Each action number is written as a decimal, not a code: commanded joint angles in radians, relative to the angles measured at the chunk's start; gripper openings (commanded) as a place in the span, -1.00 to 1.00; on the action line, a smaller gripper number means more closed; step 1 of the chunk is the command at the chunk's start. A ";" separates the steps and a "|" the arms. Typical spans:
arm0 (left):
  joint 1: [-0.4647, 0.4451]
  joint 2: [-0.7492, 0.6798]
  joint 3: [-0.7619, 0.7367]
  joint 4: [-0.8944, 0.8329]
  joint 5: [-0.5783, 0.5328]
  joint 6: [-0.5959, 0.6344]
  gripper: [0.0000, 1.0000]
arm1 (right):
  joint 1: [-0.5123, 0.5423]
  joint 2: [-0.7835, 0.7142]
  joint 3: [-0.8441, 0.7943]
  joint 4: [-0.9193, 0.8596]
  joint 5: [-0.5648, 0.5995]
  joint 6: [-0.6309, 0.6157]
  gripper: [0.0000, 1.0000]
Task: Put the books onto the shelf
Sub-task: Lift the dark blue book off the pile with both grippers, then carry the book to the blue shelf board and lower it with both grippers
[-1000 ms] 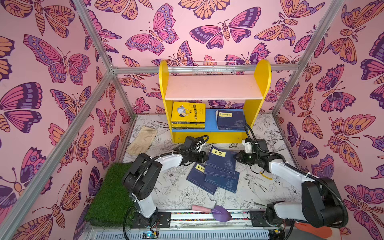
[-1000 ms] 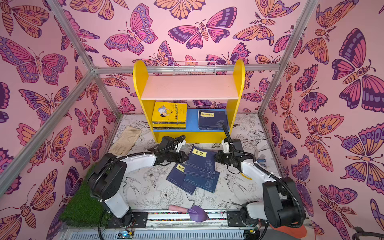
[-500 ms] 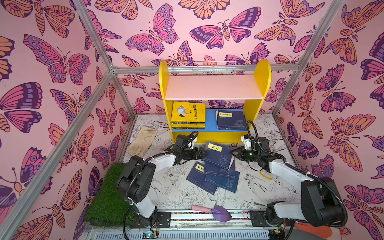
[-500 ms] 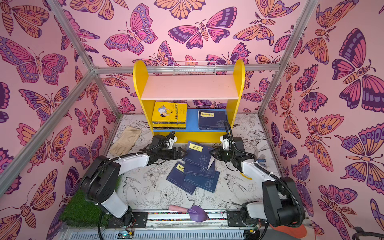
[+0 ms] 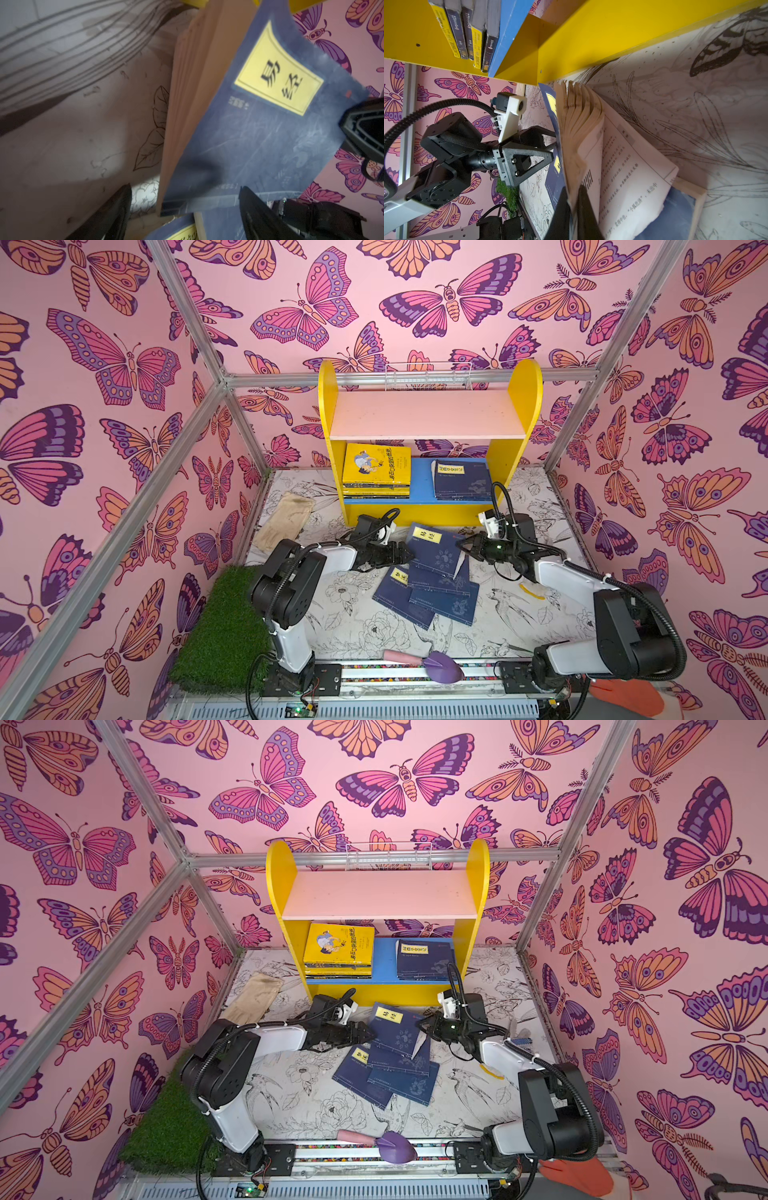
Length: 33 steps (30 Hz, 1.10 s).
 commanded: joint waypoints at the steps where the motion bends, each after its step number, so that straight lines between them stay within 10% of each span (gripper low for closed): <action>1: 0.003 0.047 0.017 -0.015 0.033 0.012 0.59 | -0.004 0.012 -0.009 0.021 -0.016 -0.009 -1.00; 9: -0.004 0.098 0.046 0.031 0.132 0.014 0.07 | -0.004 0.048 -0.005 0.016 -0.010 -0.016 -1.00; 16: -0.005 0.018 0.015 0.031 0.074 0.008 -0.99 | -0.003 0.043 0.010 -0.050 0.019 -0.051 -1.00; 22: -0.005 -0.156 -0.055 0.028 -0.010 0.003 -1.00 | -0.003 0.007 0.017 -0.085 0.090 -0.060 -0.93; 28: -0.018 -0.331 -0.092 0.030 0.021 0.026 -1.00 | -0.004 -0.057 0.021 -0.116 0.175 -0.070 -0.12; 33: -0.019 -0.444 -0.110 0.082 0.036 0.001 -1.00 | -0.005 -0.109 0.020 -0.111 0.163 -0.066 0.12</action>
